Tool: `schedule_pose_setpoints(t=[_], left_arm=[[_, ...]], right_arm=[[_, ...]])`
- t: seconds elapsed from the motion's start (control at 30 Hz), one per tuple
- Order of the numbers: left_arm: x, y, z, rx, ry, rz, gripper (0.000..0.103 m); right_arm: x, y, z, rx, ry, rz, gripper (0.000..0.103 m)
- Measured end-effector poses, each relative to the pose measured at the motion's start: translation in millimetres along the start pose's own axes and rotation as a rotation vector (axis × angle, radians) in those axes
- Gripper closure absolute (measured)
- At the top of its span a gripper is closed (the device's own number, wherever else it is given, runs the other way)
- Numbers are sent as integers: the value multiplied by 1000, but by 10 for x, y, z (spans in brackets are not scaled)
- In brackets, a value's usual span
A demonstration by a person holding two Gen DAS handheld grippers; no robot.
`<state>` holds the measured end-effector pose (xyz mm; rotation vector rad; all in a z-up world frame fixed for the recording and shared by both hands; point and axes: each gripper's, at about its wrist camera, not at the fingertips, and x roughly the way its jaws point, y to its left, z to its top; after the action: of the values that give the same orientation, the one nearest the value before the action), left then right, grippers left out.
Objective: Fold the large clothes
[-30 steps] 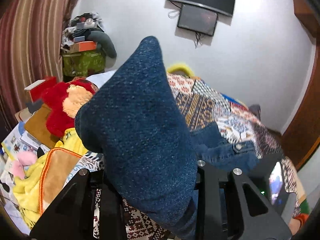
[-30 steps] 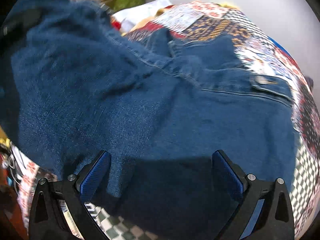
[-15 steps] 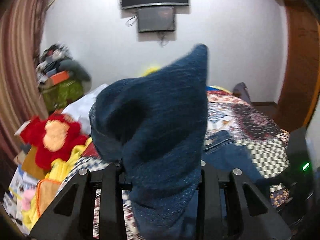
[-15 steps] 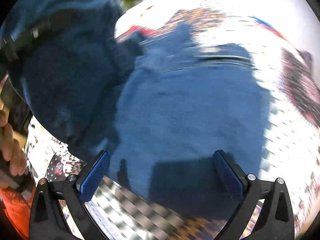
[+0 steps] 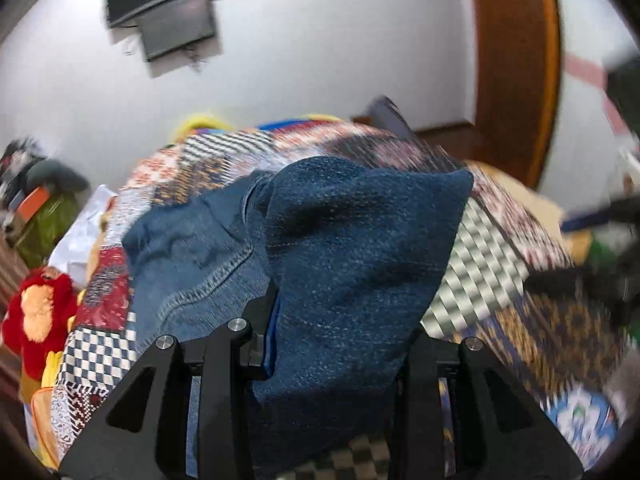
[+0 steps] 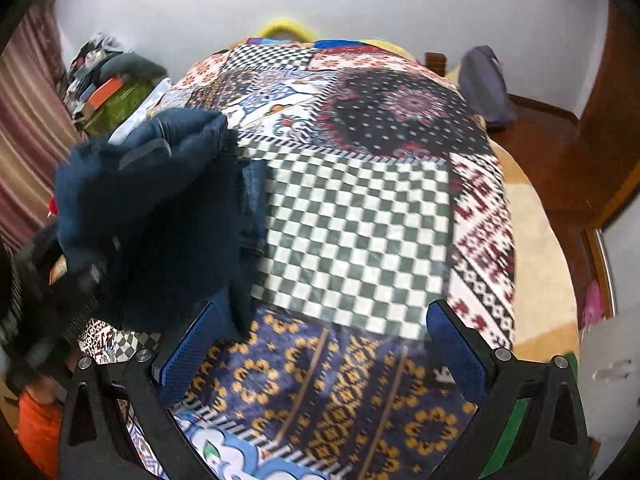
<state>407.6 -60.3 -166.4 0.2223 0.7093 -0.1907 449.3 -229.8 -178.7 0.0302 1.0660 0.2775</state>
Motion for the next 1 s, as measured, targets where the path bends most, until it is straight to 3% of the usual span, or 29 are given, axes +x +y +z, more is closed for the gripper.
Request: schedule_pose_setpoints(t=[0.07, 0.13, 0.3, 0.37, 0.43, 0.5, 0.6, 0.67, 0.77, 1.0], left_arm=[[61, -144, -157, 84, 62, -33, 71], [122, -242, -292, 135, 98, -17, 71], [121, -247, -374, 124, 142, -17, 62], [73, -248, -352, 95, 152, -64, 41], [-47, -216, -330, 32, 157, -175, 25], [-205, -182, -314, -9, 137, -212, 23], [-410, -40, -289, -48, 95, -178, 21], [-601, 155, -289, -84, 52, -142, 11], [-744, 440, -293, -118, 8, -82, 7], [-763, 1164, -459, -224, 37, 76, 6]], right_arm=[[-69, -34, -76, 14, -5, 2, 0], [-103, -53, -111, 26, -12, 7, 0], [-200, -48, -147, 48, -35, 38, 0], [-233, -11, -146, 42, -44, 43, 0], [-286, 44, -144, 27, -53, 41, 0], [-334, 79, -145, 18, -63, 45, 0], [-420, 151, -135, 7, -85, 60, 0], [-447, 217, -119, -2, -95, 73, 0], [-458, 363, -79, -24, -102, 98, 0], [-234, 887, 30, -111, -81, 175, 0]])
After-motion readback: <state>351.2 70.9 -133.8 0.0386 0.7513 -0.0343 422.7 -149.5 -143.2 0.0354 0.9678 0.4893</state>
